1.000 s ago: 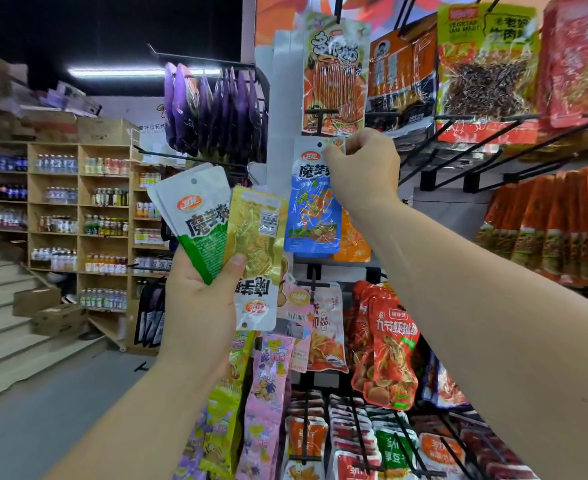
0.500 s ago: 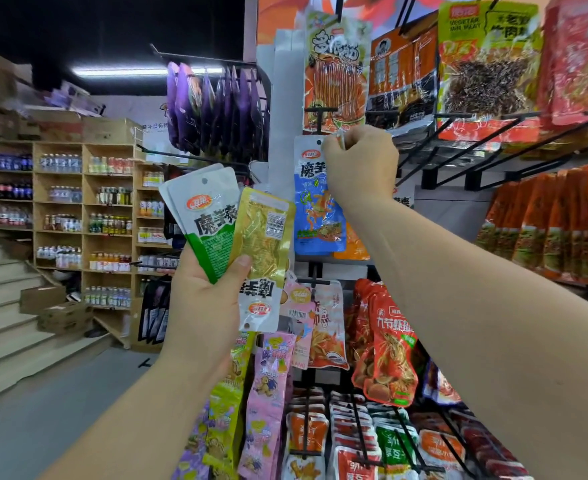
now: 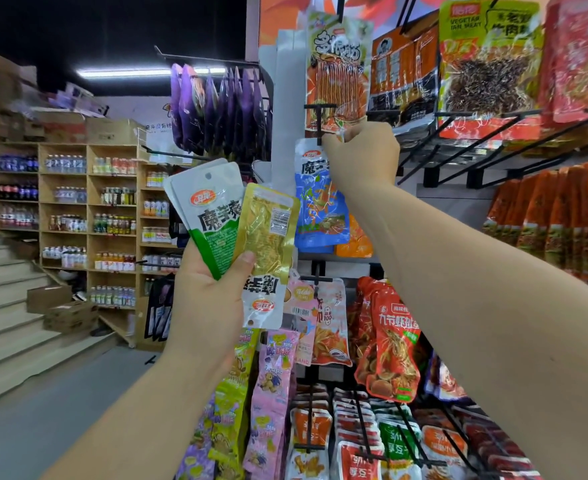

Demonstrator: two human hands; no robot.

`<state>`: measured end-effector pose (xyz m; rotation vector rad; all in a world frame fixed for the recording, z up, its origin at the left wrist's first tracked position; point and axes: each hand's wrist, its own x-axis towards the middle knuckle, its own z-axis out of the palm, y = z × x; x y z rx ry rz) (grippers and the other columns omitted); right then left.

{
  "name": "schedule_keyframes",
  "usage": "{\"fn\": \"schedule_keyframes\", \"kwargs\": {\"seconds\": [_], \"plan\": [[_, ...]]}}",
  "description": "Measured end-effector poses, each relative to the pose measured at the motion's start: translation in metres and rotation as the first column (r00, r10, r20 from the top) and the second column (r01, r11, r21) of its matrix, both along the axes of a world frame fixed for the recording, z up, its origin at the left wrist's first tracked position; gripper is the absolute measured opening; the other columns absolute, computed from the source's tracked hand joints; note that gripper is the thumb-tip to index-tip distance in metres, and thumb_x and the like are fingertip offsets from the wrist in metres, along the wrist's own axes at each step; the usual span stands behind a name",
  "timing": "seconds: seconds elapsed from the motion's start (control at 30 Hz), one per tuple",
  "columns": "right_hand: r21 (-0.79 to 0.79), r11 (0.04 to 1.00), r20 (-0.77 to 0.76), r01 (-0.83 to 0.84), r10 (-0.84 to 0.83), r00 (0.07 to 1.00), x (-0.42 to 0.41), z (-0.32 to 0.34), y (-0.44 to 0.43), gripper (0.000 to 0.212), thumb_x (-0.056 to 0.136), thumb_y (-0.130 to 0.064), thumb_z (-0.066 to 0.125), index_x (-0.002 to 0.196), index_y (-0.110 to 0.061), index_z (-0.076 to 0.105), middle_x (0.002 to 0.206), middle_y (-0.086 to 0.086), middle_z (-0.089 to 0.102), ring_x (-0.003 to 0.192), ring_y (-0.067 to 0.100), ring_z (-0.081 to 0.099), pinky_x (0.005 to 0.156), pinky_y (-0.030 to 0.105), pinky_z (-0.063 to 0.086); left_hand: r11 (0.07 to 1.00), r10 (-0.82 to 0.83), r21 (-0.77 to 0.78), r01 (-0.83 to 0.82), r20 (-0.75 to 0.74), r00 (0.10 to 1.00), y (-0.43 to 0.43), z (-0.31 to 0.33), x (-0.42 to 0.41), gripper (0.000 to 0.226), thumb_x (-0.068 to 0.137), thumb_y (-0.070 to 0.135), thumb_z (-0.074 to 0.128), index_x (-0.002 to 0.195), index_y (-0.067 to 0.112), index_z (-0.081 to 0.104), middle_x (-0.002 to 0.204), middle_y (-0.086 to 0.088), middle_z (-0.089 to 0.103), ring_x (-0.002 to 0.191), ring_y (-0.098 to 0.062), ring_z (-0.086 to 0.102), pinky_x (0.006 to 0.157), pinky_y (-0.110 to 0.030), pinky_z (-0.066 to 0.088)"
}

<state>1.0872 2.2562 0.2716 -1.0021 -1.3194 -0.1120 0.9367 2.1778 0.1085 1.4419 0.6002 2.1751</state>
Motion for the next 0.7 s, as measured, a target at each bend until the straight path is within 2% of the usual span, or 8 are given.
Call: {"fn": "schedule_keyframes", "kwargs": {"seconds": [0.13, 0.3, 0.37, 0.43, 0.53, 0.6, 0.67, 0.7], "plan": [[-0.023, 0.999, 0.038, 0.034, -0.033, 0.999, 0.007, -0.013, 0.013, 0.05, 0.098, -0.027, 0.061, 0.056, -0.017, 0.037, 0.053, 0.0, 0.039, 0.048, 0.018, 0.035, 0.047, 0.03, 0.024, 1.0, 0.008, 0.004, -0.008, -0.026, 1.0, 0.0, -0.001, 0.0, 0.043, 0.101, -0.005, 0.056, 0.124, 0.031, 0.064, 0.12, 0.01, 0.076, 0.116, -0.01, 0.07, 0.103, -0.035, 0.051], [-0.126, 0.991, 0.12, 0.054, -0.038, 0.992, 0.014, -0.024, 0.039, 0.042, 0.1, -0.034, 0.064, 0.068, -0.013, 0.046, 0.064, 0.004, 0.05, 0.061, 0.026, 0.051, 0.053, 0.03, 0.034, 1.0, -0.017, -0.027, 0.015, -0.059, 0.998, 0.003, -0.003, 0.005, 0.045, 0.102, -0.005, 0.055, 0.125, 0.033, 0.062, 0.12, 0.013, 0.076, 0.115, -0.007, 0.07, 0.101, -0.028, 0.052], [-0.162, 0.981, 0.207, 0.105, -0.07, 0.976, 0.018, -0.03, 0.037, 0.03, 0.1, -0.038, 0.064, 0.084, -0.012, 0.058, 0.078, 0.004, 0.057, 0.077, 0.029, 0.06, 0.058, 0.03, 0.039, 0.999, -0.016, -0.039, 0.014, -0.061, 0.998, 0.005, -0.005, 0.006, 0.043, 0.102, -0.004, 0.056, 0.125, 0.032, 0.063, 0.121, 0.011, 0.076, 0.116, -0.01, 0.07, 0.106, -0.037, 0.05], [-0.111, 0.978, 0.325, 0.179, -0.134, 0.936, 0.024, -0.037, 0.026, 0.037, 0.097, -0.045, 0.066, 0.111, -0.01, 0.064, 0.094, 0.004, 0.066, 0.089, 0.027, 0.063, 0.069, 0.034, 0.048, 0.999, -0.025, -0.048, 0.022, -0.055, 0.998, 0.008, -0.006, 0.007, 0.043, 0.102, -0.003, 0.056, 0.125, 0.033, 0.063, 0.121, 0.012, 0.076, 0.116, -0.009, 0.069, 0.107, -0.037, 0.049], [0.275, 0.935, 0.546, 0.224, -0.344, 0.764, 0.033, -0.048, 0.008, 0.046, 0.092, -0.045, 0.073, 0.122, -0.011, 0.062, 0.105, 0.008, 0.069, 0.09, 0.031, 0.066, 0.071, 0.038, 0.053, 0.998, -0.027, -0.052, 0.025, -0.047, 0.999, 0.01, -0.005, 0.01, 0.043, 0.103, -0.004, 0.056, 0.124, 0.033, 0.063, 0.119, 0.015, 0.076, 0.114, -0.005, 0.07, 0.103, -0.032, 0.049], [0.463, 0.869, 0.668, 0.177, -0.473, 0.575, 0.037, -0.054, 0.007, 0.046, 0.085, -0.038, 0.079, 0.12, -0.012, 0.066, 0.121, 0.015, 0.065, 0.102, 0.038, 0.064, 0.076, 0.044, 0.055, 0.998, -0.037, -0.052, 0.035, -0.032, 0.999, 0.012, -0.006, 0.011, 0.043, 0.102, -0.004, 0.056, 0.126, 0.03, 0.064, 0.119, 0.012, 0.076, 0.115, -0.009, 0.07, 0.106, -0.037, 0.05], [0.505, 0.806, 0.707, 0.31, -0.592, 0.386, 0.039, -0.054, 0.01, 0.057, 0.08, -0.044, 0.08, 0.129, -0.019, 0.065, 0.144, 0.017, 0.051, 0.128, 0.042, 0.051, 0.095, 0.052, 0.047, 0.997, -0.042, -0.059, 0.041, -0.018, 0.999, 0.015, -0.008, 0.012, 0.042, 0.102, -0.005, 0.056, 0.127, 0.029, 0.063, 0.121, 0.01, 0.076, 0.116, -0.012, 0.07, 0.109, -0.044, 0.05], [0.478, 0.791, 0.73, 0.382, -0.599, 0.328, 0.038, -0.053, 0.01, 0.064, 0.081, -0.049, 0.078, 0.137, -0.024, 0.06, 0.153, 0.017, 0.042, 0.138, 0.042, 0.041, 0.103, 0.054, 0.04, 0.997, -0.046, -0.06, 0.045, -0.014, 0.999, 0.016, -0.009, 0.012, 0.043, 0.102, -0.004, 0.056, 0.128, 0.029, 0.063, 0.122, 0.009, 0.076, 0.117, -0.014, 0.07, 0.111, -0.048, 0.049]]}}
